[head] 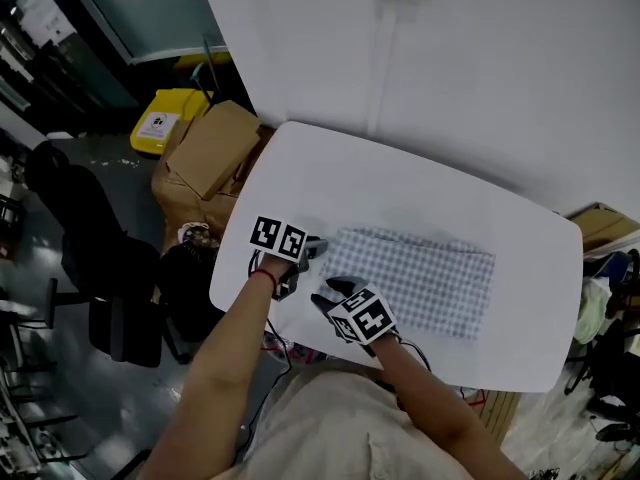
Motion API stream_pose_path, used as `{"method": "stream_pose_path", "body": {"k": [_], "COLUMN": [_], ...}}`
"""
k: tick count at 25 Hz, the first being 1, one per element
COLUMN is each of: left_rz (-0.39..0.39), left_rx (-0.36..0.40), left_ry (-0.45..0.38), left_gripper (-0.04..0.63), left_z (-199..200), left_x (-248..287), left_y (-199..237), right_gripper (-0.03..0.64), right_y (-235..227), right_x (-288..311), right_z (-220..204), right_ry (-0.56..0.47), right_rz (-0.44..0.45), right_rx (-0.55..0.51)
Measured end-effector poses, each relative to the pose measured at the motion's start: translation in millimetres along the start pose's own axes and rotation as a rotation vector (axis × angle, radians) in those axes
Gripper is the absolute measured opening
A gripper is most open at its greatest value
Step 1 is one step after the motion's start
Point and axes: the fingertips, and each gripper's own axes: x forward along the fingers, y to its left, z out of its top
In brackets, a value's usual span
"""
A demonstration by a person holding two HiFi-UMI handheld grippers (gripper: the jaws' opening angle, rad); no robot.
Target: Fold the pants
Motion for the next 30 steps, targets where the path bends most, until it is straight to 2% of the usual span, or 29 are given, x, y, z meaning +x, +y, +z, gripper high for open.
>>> {"method": "stream_pose_path", "body": {"k": [5, 10, 14, 17, 21, 27, 30], "left_rz": [0.015, 0.036, -0.011, -0.034, -0.073, -0.092, -0.081], "left_rx": [0.058, 0.136, 0.169, 0.141, 0.079, 0.088, 0.122], "left_ry": [-0.081, -0.087, -0.092, -0.102, -0.108, -0.056, -0.022], "left_gripper": [0.086, 0.086, 0.079, 0.067, 0.064, 0.064, 0.064], "left_z": [4.8, -1.4, -13.6, -28.7, -53.0, -78.8, -86.8], "left_x": [-18.4, -16.6, -6.7, 11.5, 49.9, 116.9, 145.3], "left_y": [-24.4, -58.4, -106.3, -149.5, -216.2, -298.9, -331.4], "right_gripper": [0.19, 0.19, 0.19, 0.186, 0.097, 0.091, 0.091], "right_y": [-14.8, -34.5, -51.4, -72.6, -111.8, -158.6, -179.5], "right_x": [-27.9, -60.4, -92.2, -123.9, -171.4, -225.9, -245.3], "right_z": [1.3, -7.5, -24.4, -47.6, -85.8, -124.5, -140.1], "right_ry": [0.012, 0.017, 0.046, 0.109, 0.249, 0.397, 0.469], "right_rz": [0.001, -0.024, -0.029, -0.03, -0.05, -0.027, -0.016], "right_rx": [-0.037, -0.054, -0.121, -0.236, -0.476, -0.665, -0.766]}}
